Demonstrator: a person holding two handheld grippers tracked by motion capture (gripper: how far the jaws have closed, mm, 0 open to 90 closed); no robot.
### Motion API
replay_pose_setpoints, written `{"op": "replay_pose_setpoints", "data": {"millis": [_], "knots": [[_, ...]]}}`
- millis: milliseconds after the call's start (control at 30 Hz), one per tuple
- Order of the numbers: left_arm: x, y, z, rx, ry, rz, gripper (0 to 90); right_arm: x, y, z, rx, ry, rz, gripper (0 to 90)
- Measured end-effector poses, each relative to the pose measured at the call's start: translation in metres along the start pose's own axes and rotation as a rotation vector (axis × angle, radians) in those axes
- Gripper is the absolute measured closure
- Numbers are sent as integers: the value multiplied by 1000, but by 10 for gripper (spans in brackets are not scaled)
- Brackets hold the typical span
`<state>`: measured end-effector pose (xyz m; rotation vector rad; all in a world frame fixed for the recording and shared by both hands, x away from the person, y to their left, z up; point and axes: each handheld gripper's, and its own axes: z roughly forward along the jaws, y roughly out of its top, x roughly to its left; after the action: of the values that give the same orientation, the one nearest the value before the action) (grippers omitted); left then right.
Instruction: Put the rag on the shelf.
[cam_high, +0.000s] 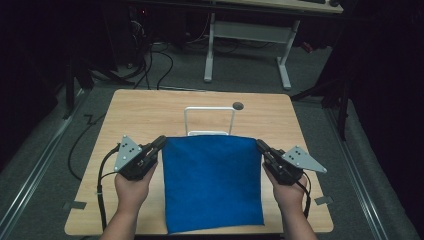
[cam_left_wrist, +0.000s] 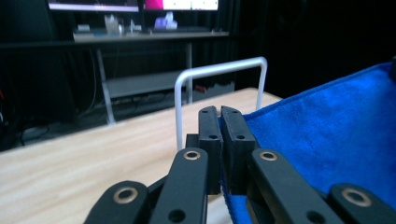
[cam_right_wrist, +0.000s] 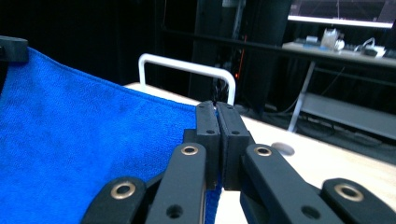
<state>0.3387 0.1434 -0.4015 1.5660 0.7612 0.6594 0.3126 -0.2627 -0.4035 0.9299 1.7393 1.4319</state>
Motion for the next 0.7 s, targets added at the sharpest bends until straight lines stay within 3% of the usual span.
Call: {"op": "replay_pose_setpoints", "data": {"millis": [100, 300, 400, 700], "knots": [[-1, 10, -4, -37, 9, 17, 880, 1, 7, -4, -30, 6, 3, 892], [2, 26, -3, -89, 12, 11, 880, 1, 22, -5, -73, -1, -7, 892], [5, 34, 1, -97, 20, 19, 880, -1, 30, -4, -92, 8, 10, 892], [21, 53, 13, -111, 26, 17, 880, -15, 54, 10, -103, -16, -18, 892]]}}
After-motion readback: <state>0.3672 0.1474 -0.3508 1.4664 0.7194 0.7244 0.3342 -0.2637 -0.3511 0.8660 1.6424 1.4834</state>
